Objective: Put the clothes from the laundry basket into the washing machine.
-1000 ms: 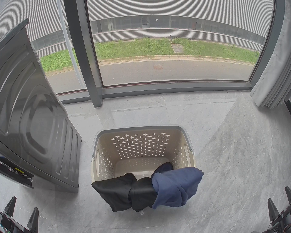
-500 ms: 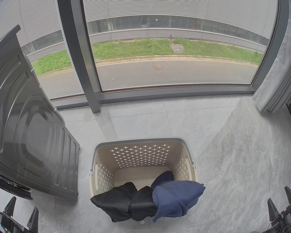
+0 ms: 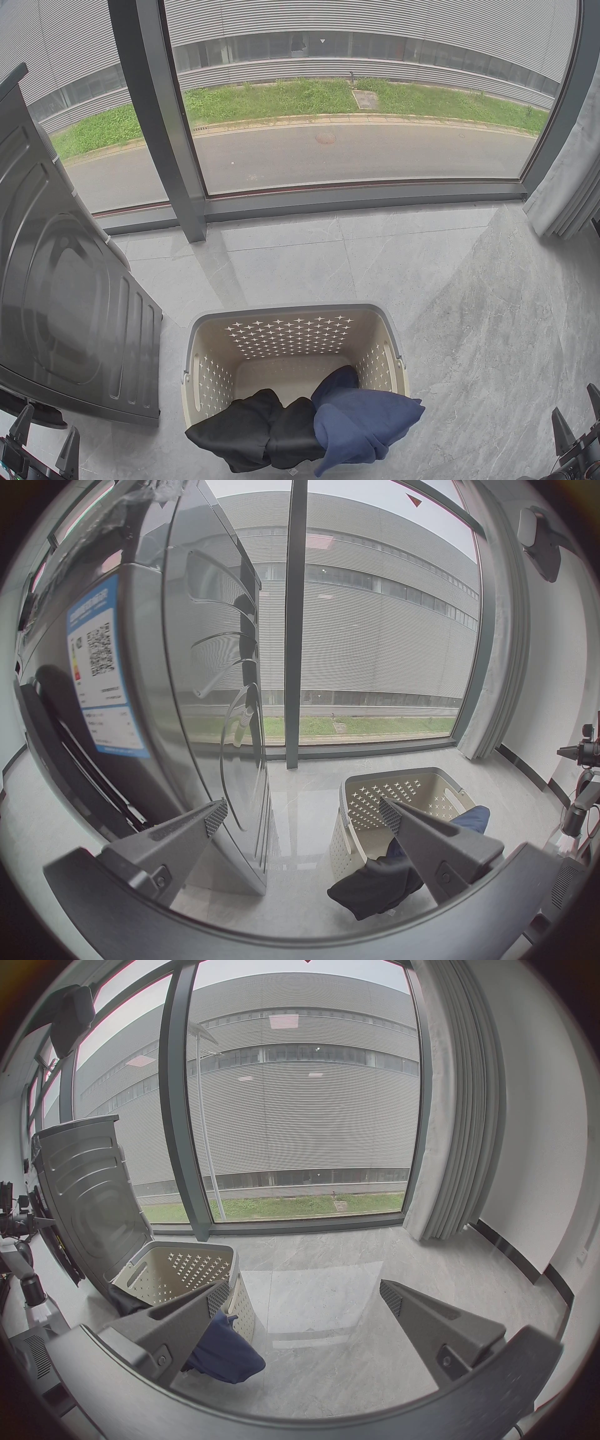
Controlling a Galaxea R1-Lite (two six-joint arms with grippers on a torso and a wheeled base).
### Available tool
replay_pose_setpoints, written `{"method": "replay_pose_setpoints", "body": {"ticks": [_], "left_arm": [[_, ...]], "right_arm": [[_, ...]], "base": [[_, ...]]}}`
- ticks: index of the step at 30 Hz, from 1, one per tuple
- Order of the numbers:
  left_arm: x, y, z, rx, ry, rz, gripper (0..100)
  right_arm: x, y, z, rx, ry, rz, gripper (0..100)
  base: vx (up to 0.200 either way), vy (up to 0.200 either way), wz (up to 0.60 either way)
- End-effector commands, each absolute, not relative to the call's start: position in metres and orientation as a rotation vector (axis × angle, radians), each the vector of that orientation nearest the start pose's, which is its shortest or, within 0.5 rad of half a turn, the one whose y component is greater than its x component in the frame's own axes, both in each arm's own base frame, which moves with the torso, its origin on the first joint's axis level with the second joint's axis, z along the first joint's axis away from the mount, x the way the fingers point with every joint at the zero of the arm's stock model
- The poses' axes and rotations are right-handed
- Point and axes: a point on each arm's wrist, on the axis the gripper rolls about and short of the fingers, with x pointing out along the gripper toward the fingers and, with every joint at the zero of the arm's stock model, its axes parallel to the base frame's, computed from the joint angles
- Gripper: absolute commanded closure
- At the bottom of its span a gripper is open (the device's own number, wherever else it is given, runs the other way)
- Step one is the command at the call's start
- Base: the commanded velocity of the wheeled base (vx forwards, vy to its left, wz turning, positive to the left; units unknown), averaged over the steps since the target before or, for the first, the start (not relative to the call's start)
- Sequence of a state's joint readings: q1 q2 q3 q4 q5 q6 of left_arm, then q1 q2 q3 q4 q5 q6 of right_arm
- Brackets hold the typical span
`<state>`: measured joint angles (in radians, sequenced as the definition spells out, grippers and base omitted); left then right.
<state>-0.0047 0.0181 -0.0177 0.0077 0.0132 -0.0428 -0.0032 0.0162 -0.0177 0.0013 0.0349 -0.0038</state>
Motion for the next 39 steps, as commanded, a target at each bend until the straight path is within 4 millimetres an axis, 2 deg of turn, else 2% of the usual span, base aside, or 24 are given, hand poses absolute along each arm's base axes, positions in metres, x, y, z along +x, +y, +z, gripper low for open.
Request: {"method": "replay_pose_setpoints", "body": {"ticks": [1, 4, 9, 21, 28, 39], "left_arm": [[-0.0228, 0.0004, 0.0756, -0.043, 0.007, 0.009, 0], [-0.0228, 0.0004, 0.0756, -0.043, 0.007, 0.009, 0], [-0.0228, 0.0004, 0.0756, -0.043, 0.007, 0.009, 0], [-0.0228, 0.0004, 0.0756, -0.043, 0.007, 0.009, 0], [-0.0228, 0.0004, 0.0756, -0.043, 0.007, 0.009, 0], [-0.0228, 0.0004, 0.0756, -0.044, 0.007, 0.009, 0]], "right_arm": [[-0.0219, 0.0009, 0.0761, -0.004, 0.014, 0.032, 0], [-0.0219, 0.0009, 0.0761, -0.006, 0.014, 0.032, 0], [-0.0219, 0.0009, 0.0761, -0.004, 0.014, 0.032, 0], [-0.0219, 0.0009, 0.0761, -0.006, 0.014, 0.032, 0], [-0.0219, 0.0009, 0.0761, -0.004, 0.014, 0.032, 0], [-0.0219, 0.0009, 0.0761, -0.004, 0.014, 0.032, 0]], "base": [[0.000, 0.000, 0.00], [0.000, 0.000, 0.00], [0.200, 0.000, 0.00], [0.000, 0.000, 0.00], [0.200, 0.000, 0.00], [0.000, 0.000, 0.00]]}}
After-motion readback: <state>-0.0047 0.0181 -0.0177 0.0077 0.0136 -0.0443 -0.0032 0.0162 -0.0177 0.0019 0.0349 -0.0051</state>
